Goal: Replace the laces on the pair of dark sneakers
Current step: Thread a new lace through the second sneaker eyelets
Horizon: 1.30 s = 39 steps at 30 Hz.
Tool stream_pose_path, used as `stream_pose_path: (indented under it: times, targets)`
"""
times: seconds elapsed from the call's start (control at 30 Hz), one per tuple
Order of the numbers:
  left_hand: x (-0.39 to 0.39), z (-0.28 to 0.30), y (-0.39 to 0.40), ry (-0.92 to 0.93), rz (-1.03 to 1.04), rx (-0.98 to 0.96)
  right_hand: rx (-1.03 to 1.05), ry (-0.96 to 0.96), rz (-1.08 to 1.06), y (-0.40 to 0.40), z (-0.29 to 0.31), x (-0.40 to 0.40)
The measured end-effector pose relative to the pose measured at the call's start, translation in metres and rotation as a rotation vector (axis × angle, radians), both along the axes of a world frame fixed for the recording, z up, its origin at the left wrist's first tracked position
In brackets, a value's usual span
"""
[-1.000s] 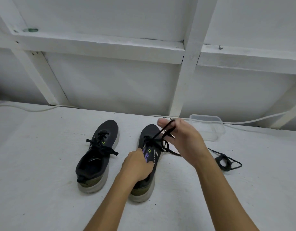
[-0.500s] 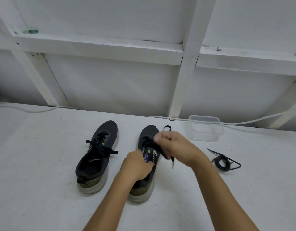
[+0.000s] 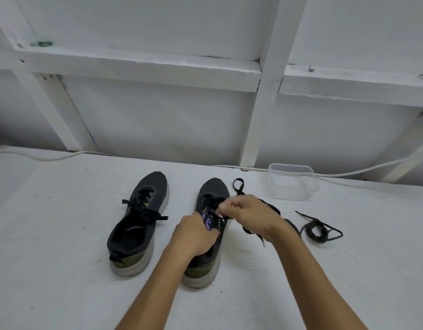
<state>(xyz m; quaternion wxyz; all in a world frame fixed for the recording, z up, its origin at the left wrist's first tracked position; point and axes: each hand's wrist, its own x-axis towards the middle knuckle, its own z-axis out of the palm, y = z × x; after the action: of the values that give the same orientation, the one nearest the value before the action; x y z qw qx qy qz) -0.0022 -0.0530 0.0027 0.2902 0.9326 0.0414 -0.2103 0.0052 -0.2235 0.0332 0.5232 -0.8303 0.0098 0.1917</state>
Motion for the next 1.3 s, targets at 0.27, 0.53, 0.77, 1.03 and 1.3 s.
stream_pose_path:
  times: [0.27,0.53,0.77,1.03,1.3]
  targets:
    - [0.000,-0.002,0.001,0.006,0.001,-0.014,-0.351,-0.303,-0.018,-0.008,0.005,0.013]
    - [0.000,-0.003,0.002,0.005,0.006,-0.031,-0.589,-0.348,-0.006,0.021,-0.046,0.005]
    - [0.001,-0.004,0.000,0.002,-0.003,0.005,0.024,-0.160,-0.042,0.013,-0.028,0.005]
    - [0.002,-0.004,0.002,0.005,-0.015,0.001,0.678,-0.160,-0.358,-0.033,0.006,0.020]
    - [0.005,-0.004,0.001,0.018,0.021,-0.024,0.378,-0.290,-0.268,-0.021,0.023,0.018]
